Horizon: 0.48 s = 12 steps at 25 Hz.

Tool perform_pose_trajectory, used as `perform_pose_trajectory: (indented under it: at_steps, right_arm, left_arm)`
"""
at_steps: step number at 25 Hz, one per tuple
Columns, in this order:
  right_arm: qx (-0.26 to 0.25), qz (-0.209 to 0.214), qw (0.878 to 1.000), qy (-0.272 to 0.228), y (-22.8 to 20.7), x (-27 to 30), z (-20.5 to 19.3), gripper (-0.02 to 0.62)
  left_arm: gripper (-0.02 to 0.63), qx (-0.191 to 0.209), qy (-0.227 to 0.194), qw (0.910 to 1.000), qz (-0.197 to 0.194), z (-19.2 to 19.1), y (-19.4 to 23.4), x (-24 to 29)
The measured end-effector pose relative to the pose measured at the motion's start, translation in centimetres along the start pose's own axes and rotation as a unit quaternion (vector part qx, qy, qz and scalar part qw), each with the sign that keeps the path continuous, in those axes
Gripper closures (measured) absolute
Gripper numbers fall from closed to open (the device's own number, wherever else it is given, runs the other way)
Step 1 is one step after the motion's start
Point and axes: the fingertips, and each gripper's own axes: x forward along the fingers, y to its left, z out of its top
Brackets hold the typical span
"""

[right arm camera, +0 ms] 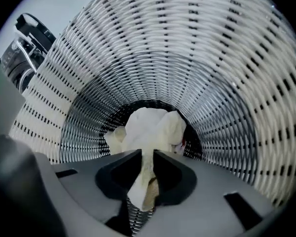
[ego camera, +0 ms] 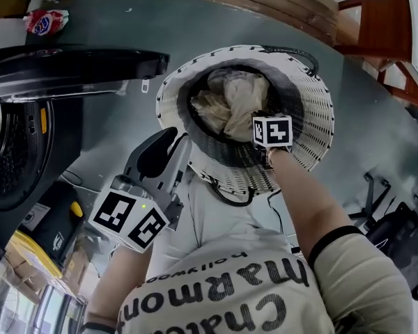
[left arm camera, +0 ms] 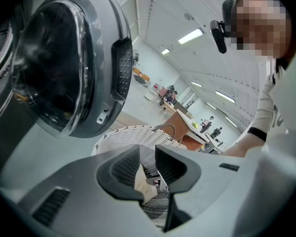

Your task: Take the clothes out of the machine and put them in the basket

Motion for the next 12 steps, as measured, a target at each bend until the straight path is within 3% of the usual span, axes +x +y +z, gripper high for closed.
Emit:
perform_pose_trajectory:
  at_steps: [2, 7, 12]
  right_arm:
    - [-0.001, -0.010, 1.000, -0.004, 0.2, -1.4, 0.4, 0.455]
    - [-0.014, -0.018, 1.000, -0.015, 1.1, -5.8, 1.3, 0.453]
    - [-0.026, 0.006, 0.999, -0.038, 2.6, -11.2, 2.2, 0.451]
  left_arm:
    - [0.504, -0.011, 0.002, 0.9999, 0.007, 0.2, -0.6, -0.9]
    - [0.503, -0.043, 0.000, 0.9989, 0.017, 0.3, -2.7, -3.1]
    - [0.505, -0.052, -0.022, 0.9980, 0.028, 1.4, -5.9, -5.1]
